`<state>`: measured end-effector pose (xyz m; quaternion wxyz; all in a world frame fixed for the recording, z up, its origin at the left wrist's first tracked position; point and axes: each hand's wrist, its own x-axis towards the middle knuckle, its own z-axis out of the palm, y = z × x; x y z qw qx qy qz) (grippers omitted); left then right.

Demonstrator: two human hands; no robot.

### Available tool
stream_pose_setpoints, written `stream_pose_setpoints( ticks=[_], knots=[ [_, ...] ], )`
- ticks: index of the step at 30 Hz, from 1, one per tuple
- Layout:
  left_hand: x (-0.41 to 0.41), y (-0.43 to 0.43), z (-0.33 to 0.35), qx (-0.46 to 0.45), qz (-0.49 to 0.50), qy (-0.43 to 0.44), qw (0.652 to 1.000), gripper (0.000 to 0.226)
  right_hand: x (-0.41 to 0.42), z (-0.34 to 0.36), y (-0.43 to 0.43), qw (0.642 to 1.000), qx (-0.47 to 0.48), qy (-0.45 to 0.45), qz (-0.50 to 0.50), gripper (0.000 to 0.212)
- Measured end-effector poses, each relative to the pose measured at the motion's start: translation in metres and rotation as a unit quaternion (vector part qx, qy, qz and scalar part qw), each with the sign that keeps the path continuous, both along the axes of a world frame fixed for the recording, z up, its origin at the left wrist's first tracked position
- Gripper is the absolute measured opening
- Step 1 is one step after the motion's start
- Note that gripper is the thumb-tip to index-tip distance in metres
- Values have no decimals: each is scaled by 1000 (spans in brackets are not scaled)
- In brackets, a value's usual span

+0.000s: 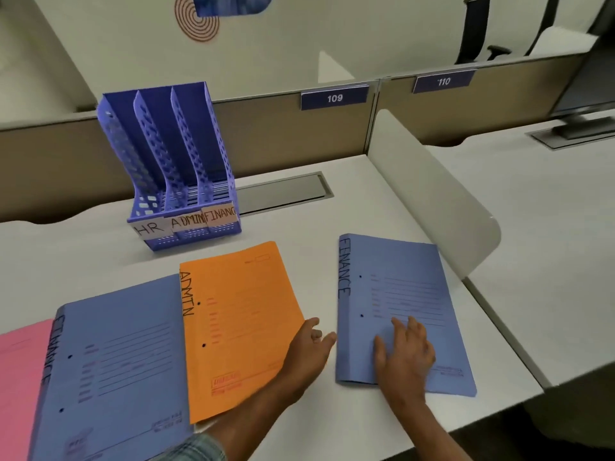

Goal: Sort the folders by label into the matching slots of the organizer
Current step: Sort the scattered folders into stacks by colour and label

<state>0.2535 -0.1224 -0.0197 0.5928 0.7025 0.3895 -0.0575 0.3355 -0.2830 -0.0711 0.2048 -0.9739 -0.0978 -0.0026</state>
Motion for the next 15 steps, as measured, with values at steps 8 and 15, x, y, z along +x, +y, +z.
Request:
stream_pose_setpoints(
  ticks=[8, 15],
  knots=[
    [26, -19, 1, -50, 7, 55, 997, 63, 7, -11, -20, 999, 21, 22, -36, 49],
    [36, -26, -4, -165, 99, 36, 981, 38, 8, -11, -19, 997, 57, 4, -42, 46]
  ],
)
